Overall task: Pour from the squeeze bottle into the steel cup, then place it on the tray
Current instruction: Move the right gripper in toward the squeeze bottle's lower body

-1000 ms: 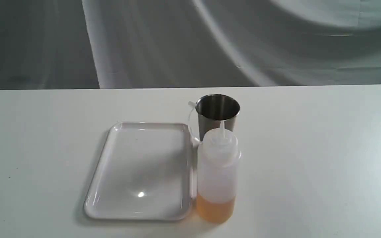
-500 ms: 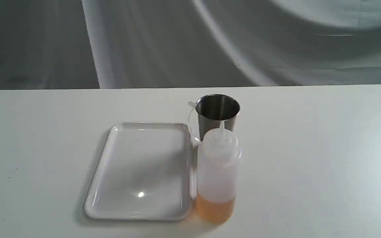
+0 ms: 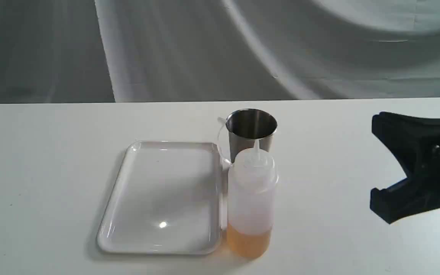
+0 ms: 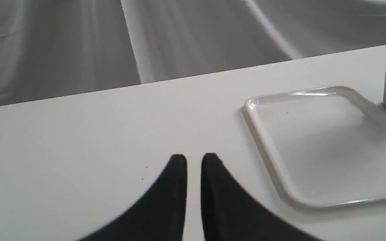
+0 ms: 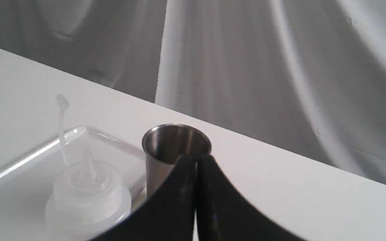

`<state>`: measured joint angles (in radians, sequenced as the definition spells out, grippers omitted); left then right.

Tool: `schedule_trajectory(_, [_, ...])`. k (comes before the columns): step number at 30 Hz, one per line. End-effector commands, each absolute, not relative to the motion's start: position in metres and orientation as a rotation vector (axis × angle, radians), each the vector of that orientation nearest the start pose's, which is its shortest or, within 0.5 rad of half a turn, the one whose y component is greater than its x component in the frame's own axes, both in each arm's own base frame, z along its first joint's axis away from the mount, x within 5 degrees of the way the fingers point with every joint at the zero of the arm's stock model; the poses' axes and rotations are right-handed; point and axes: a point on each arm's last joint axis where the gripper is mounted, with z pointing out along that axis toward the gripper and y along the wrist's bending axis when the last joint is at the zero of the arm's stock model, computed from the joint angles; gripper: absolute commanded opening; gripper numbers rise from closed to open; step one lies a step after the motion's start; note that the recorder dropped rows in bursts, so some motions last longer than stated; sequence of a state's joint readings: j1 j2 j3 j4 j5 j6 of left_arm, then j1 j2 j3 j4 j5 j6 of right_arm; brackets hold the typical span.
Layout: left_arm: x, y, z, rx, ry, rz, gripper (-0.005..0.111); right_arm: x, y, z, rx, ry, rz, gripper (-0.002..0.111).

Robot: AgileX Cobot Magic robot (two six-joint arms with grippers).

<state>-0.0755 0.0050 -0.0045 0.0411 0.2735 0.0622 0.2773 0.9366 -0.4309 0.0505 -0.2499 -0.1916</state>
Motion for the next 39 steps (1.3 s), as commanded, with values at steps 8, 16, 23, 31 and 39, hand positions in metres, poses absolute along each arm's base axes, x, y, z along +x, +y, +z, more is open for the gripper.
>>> schedule_trajectory(8, [0.055,-0.004,0.189,0.151,1.743,0.023,0.008,0.171,0.068,0.256,-0.383,1.637,0.212,0.0])
schedule_trajectory(16, [0.055,-0.004,0.189,0.151,1.743,0.023,0.008,0.18,0.099,0.234,-0.42,1.689,0.325,0.0])
schedule_trajectory(23, [0.055,-0.004,0.189,0.151,1.743,0.023,0.008,0.186,0.113,0.206,-0.341,1.73,0.349,0.0])
schedule_trajectory(31, [0.055,-0.004,0.189,0.151,1.743,0.023,0.008,0.182,0.135,0.172,-0.504,1.758,0.28,0.0])
schedule_trajectory(39, [0.055,-0.004,0.189,0.151,1.743,0.023,0.008,0.189,0.131,0.15,-0.386,1.838,0.184,0.0])
